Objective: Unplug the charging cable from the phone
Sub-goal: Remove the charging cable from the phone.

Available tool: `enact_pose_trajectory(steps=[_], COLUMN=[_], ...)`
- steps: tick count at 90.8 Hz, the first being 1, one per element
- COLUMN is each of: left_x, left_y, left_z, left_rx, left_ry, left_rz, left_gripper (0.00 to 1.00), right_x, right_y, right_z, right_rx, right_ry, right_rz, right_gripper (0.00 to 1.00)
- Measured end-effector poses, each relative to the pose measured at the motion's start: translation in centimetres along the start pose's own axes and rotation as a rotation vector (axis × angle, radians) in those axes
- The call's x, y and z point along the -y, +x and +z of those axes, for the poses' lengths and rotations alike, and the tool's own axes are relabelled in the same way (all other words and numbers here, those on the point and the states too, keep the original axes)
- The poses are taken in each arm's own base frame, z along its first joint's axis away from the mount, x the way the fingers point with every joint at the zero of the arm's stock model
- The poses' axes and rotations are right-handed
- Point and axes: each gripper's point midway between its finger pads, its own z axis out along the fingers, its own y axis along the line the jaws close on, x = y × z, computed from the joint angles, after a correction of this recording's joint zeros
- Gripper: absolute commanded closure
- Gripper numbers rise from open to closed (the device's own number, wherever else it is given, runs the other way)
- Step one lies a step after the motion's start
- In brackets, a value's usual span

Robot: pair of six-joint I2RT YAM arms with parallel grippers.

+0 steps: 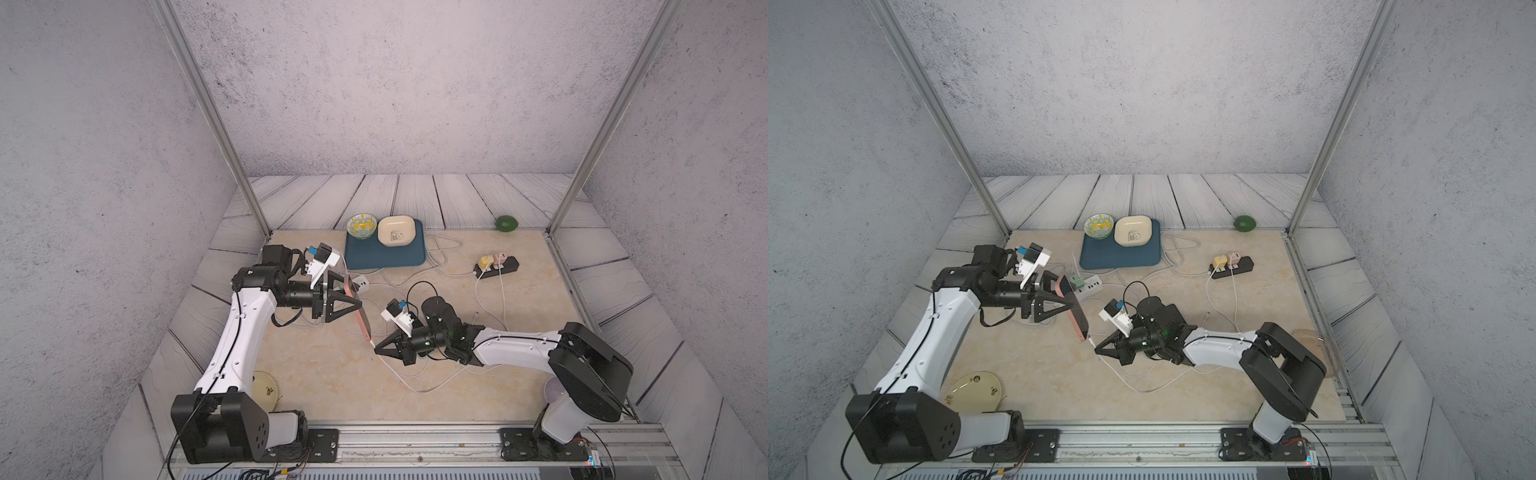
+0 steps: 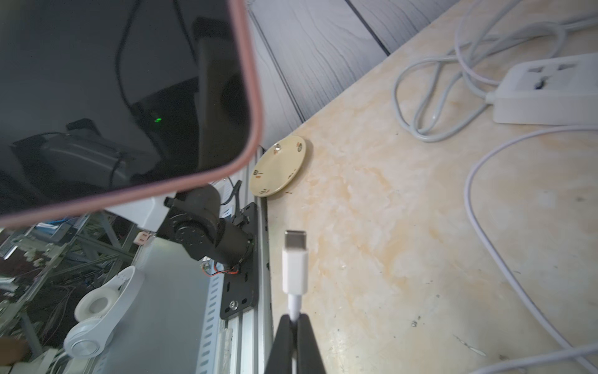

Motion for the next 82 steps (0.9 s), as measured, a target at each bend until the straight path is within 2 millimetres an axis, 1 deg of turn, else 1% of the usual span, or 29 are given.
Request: enact_pose_trajectory(steps=[22,35,48,62,82], left_x=[0.1,0.1,0.1,0.1,0.2], left_y=[0.1,0.1,0.1,0.2,0.2], left_z=[0.0,0.0,0.0,0.0,0.0], left_rx=[-0.002,-0.002,-0.002,-0.003,-0.003], left_ry=[0.001,0.001,0.001,0.002,0.002], left_rz=[0.002,0.003,0.007,0.013,0.019], left_gripper=[0.84,0.84,0.84,0.84,0.84], right_x=[4.0,6.4,8.4,10.2,11.1], right_y=[-1.4,-1.5,-0.4,1.3,3.2], right_z=[0.3,0.4,0.3,0.4,1.0], right_rx=[0.005,-0.024,-0.067,-0.137,-0.24], right_ry=[0.228,0.354,0.461,0.556,0.639], right_rz=[0.09,0.16,0.231,0.29,0.316], right_gripper=[1.0,1.0,1.0,1.0,0.98])
